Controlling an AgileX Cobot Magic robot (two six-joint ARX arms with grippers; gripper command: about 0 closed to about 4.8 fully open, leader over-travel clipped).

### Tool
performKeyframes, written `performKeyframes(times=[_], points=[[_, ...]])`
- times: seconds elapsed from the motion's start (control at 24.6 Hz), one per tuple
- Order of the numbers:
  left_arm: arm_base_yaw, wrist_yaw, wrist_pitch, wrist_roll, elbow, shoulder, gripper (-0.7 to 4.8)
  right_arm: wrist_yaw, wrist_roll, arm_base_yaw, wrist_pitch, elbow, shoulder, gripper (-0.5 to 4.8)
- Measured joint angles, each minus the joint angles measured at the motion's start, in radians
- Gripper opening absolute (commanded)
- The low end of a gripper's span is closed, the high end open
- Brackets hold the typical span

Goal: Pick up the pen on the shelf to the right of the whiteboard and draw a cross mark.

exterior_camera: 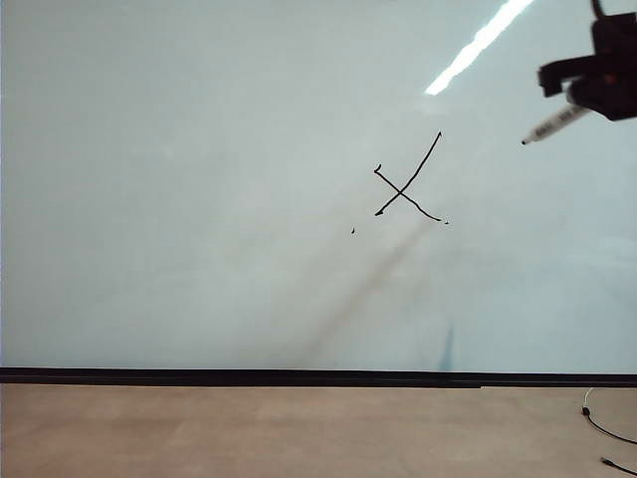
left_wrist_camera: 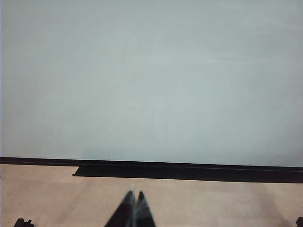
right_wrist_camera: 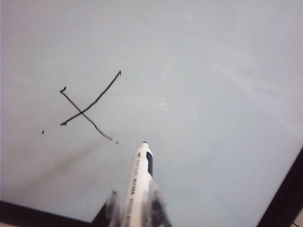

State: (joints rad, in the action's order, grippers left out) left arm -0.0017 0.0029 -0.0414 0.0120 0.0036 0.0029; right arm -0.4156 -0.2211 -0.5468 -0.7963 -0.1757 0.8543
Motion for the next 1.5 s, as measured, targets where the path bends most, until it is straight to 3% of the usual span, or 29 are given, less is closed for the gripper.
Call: performKeyframes(times=[0.53,0.93,1.5], points=[[0.000,0.000,0.000,0.000,0.000,0.000,-0.05,0.013,0.026,0.000,0.047,0.180,-0.219,-0.05],[0.000,0.000,0.000,0.000,0.000,0.000,-0.04,-0.011,0.033,0.005,0.287,0.179,-0.391,-0.05],[0.000,0.001,0.000,0.000,0.000,0.000,-0.04,-0.004,0.064,0.108,0.675,0.180,-0.728,-0.05]])
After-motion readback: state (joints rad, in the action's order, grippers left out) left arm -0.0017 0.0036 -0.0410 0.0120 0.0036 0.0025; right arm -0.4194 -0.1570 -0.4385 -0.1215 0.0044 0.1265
